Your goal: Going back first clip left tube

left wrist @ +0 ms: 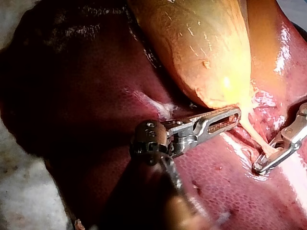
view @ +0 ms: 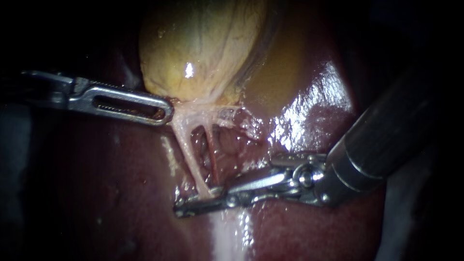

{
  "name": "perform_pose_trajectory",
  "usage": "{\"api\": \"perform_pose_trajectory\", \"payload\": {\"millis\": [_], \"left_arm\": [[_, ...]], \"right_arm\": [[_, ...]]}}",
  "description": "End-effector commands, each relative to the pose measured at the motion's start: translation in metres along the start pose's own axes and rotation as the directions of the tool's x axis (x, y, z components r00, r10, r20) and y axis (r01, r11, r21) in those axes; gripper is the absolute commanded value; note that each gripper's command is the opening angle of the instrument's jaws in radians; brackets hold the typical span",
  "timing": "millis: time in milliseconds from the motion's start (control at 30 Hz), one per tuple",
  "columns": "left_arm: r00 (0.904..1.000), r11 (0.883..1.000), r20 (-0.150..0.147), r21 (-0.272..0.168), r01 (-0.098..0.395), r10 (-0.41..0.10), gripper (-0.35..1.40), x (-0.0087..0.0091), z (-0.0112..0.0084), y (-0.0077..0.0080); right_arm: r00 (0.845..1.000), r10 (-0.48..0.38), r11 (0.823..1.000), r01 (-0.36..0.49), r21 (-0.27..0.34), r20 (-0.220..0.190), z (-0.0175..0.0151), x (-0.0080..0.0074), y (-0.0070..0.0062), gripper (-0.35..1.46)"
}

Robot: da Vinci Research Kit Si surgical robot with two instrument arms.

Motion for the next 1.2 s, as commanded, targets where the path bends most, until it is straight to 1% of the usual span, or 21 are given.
{"api": "perform_pose_trajectory", "payload": {"millis": [33,267,300,333,367,400,467,500,533,600,700,733,800,833,867,933,967,1033,1200], "left_arm": [[1.0,1.0,0.0,0.0,0.001,-0.001,-0.35,0.0,-0.0001,0.0001],[1.0,1.0,0.0,0.0,0.001,-0.001,-0.35,0.0,-0.0001,0.0002],[1.0,1.0,0.0,0.0,0.001,-0.001,-0.35,0.0,-0.0001,0.0002],[1.0,1.0,0.0,0.0,0.001,-0.001,-0.35,0.0,-0.0001,0.0001],[1.0,1.0,0.0,0.0,0.001,-0.001,-0.35,0.0,-0.0001,0.0002],[1.0,1.0,0.0,0.0,0.001,-0.001,-0.35,0.0,-0.0001,0.0002],[1.0,1.0,0.0,0.0,0.001,-0.001,-0.35,0.0,-0.0001,0.0002],[1.0,1.0,0.0,0.0,0.001,-0.001,-0.35,-0.0001,-0.0001,0.0003],[1.0,1.0,0.0,0.0,0.001,-0.001,-0.35,-0.0001,-0.0002,0.0003],[1.0,1.0,0.0,0.0,0.001,-0.001,-0.35,-0.0001,-0.0002,0.0004],[1.0,1.0,0.0,0.0,0.001,-0.001,-0.35,-0.0001,-0.0002,0.0004],[1.0,1.0,0.0,0.0,0.001,-0.001,-0.35,-0.0001,-0.0002,0.0004],[1.0,1.0,0.0,0.0,0.001,-0.001,-0.35,-0.0002,-0.0003,0.0004],[1.0,1.0,0.0,0.0,0.001,-0.001,-0.35,-0.0002,-0.0003,0.0004],[1.0,1.0,0.0,0.0,0.001,-0.001,-0.35,-0.0002,-0.0003,0.0004],[1.0,1.0,0.0,0.001,0.001,-0.001,-0.35,-0.0002,-0.0003,0.0005],[1.0,1.0,0.0,0.001,0.001,-0.001,-0.35,-0.0002,-0.0003,0.0005],[1.0,1.0,0.0,0.001,0.001,-0.001,-0.35,-0.0002,-0.0003,0.0006],[1.0,1.0,0.0,0.001,0.001,-0.001,-0.35,-0.0003,-0.0003,0.0006]], "right_arm": [[1.0,-0.001,1.0,0.001,0.0,0.0,0.0,0.0,0.0,-0.35],[1.0,0.0,1.0,0.0,0.0,-0.001,0.0,0.0,0.0001,-0.35],[1.0,-0.018,1.0,0.018,-0.001,-0.011,0.0,0.0,0.0001,-0.35],[0.992,-0.119,0.993,0.118,-0.018,-0.031,0.0,0.0001,0.0001,-0.17],[0.977,-0.205,0.978,0.204,-0.034,-0.052,0.0001,0.0001,0.0001,0.0],[0.961,-0.264,0.964,0.26,-0.054,-0.082,0.0002,0.0003,0.0002,0.21],[0.955,-0.27,0.962,0.264,-0.068,-0.119,0.0006,0.0006,0.0003,0.37],[0.942,-0.309,0.95,0.299,-0.089,-0.131,0.0008,0.0007,0.0004,0.43],[0.931,-0.339,0.939,0.326,-0.108,-0.135,0.001,0.0009,0.0004,0.46],[0.916,-0.374,0.924,0.355,-0.144,-0.145,0.0011,0.001,0.0005,0.49],[0.903,-0.406,0.91,0.387,-0.148,-0.137,0.0009,0.001,0.0006,0.49],[0.896,-0.424,0.902,0.405,-0.152,-0.133,0.0007,0.0011,0.0007,0.49],[0.887,-0.444,0.892,0.424,-0.155,-0.13,0.0005,0.0013,0.0008,0.49],[0.877,-0.463,0.882,0.443,-0.158,-0.126,0.0003,0.0014,0.0008,0.49],[0.878,-0.462,0.883,0.442,-0.158,-0.127,0.0002,0.0016,0.0007,0.49],[0.871,-0.476,0.876,0.455,-0.16,-0.124,-0.0002,0.0018,0.0006,0.49],[0.871,-0.475,0.876,0.455,-0.16,-0.125,-0.0003,0.0019,0.0006,0.49],[0.866,-0.484,0.871,0.464,-0.161,-0.123,-0.0006,0.002,0.0005,0.49],[0.867,-0.483,0.872,0.464,-0.158,-0.122,-0.0012,0.0018,0.0002,0.49]]}}
